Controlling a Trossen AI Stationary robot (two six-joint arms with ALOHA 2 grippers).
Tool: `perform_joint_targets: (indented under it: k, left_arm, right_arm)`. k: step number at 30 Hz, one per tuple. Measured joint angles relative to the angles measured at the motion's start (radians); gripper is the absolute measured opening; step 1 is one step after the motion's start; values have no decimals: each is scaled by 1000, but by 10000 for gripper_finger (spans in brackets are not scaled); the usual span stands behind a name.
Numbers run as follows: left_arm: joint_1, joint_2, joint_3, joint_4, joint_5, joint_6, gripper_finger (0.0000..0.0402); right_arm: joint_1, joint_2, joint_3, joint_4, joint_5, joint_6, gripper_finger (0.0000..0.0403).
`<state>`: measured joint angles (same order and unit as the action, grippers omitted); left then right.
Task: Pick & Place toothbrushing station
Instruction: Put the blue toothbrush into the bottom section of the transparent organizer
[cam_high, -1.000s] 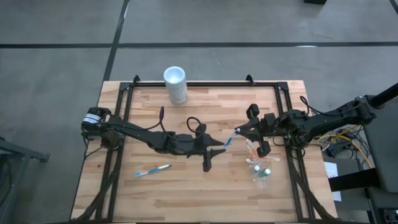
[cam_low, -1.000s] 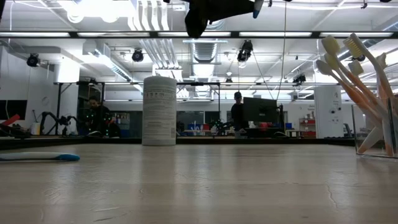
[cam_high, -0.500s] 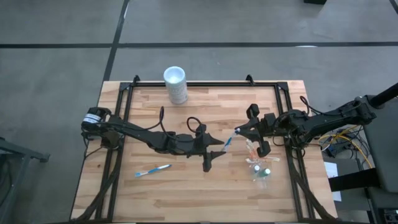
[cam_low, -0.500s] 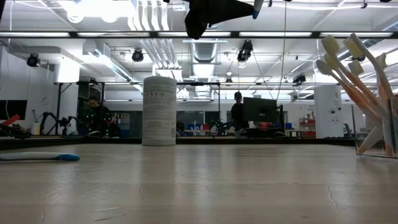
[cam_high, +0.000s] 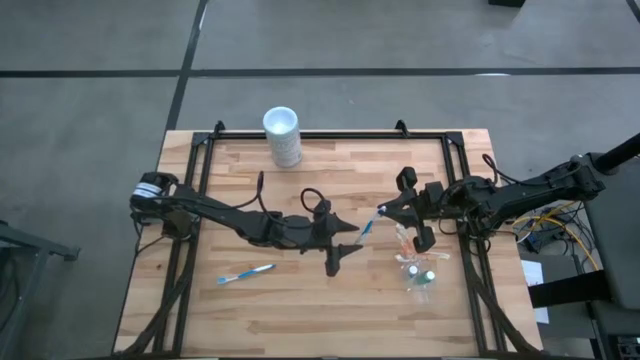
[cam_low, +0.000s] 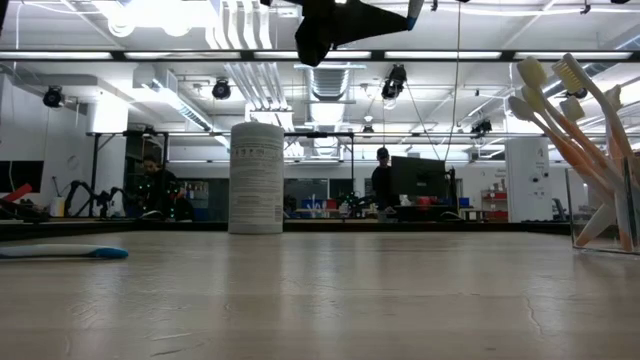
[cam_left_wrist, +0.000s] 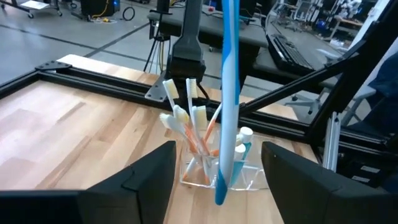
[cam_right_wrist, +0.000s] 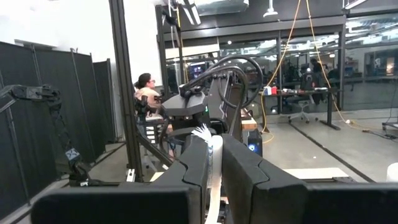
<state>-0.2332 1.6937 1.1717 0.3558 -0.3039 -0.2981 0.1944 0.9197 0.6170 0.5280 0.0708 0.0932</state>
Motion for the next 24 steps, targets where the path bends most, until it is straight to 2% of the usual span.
perform_joint_targets:
  k: [11, 20, 24]
  left_arm:
    - [0, -86, 0, -57, -8, 42, 239]
    - [1, -113, 1, -128, -31, 38, 239]
    - [1, -114, 1, -141, -36, 38, 239]
  right_arm:
    - [0, -59, 1, -15, 0, -23, 29]
    - [27, -226, 1, -290, -1, 84, 29]
    - [78, -289, 1, -328, -40, 78, 29]
